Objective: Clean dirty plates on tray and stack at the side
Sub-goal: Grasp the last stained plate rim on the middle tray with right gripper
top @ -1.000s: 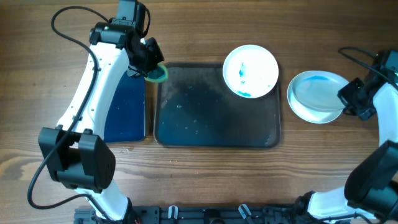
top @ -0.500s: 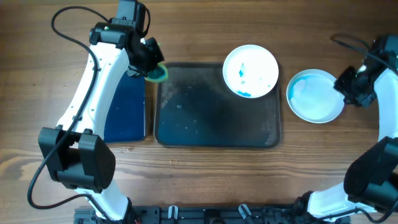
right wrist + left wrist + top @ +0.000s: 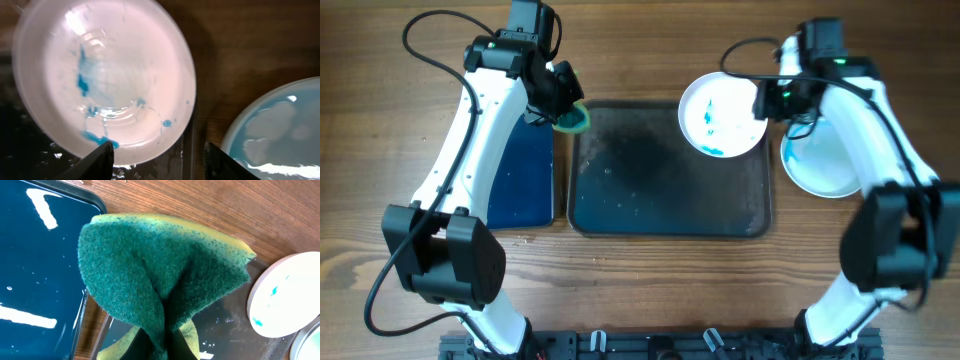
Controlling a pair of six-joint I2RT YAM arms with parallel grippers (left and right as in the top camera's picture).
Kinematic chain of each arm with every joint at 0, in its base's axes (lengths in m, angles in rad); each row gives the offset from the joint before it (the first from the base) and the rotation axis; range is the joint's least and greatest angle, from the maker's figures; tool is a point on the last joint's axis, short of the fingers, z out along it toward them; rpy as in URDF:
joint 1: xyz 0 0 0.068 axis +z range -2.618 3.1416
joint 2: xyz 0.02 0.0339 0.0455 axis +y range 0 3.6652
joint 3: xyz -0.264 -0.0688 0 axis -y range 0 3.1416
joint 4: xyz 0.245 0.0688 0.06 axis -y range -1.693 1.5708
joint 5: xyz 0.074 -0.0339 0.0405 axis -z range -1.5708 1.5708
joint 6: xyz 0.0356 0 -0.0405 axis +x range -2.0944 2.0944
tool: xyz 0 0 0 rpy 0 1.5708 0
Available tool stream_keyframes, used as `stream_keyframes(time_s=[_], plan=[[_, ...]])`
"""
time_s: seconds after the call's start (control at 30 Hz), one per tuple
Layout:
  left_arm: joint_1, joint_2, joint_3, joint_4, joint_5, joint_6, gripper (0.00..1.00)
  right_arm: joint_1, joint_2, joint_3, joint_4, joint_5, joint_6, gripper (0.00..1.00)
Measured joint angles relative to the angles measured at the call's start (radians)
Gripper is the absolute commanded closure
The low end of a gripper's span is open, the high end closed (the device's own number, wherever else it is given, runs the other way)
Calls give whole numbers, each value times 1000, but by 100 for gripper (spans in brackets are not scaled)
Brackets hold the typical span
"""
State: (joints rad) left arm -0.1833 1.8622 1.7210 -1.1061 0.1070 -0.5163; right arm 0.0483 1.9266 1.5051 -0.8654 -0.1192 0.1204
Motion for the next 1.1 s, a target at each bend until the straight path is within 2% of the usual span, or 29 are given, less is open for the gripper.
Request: stream_keyframes(time_s=[0.17,0.27,0.4,0.5,0.83,1.1], plan=[[0,0,0,0,0,0,96,5,125,0,15,18,10,56],[0,0,0,0,0,0,96,5,139,0,26,21,10,62],[0,0,0,0,0,0,96,5,139,0,40,24,10,78],[0,0,0,0,0,0,96,5,139,0,40,27,12,83],[0,0,0,-3,0,0,96,38,139,-49,45,-9,27,92],[0,0,0,-5,0,0,96,212,139,-60,14,-93,103,96]])
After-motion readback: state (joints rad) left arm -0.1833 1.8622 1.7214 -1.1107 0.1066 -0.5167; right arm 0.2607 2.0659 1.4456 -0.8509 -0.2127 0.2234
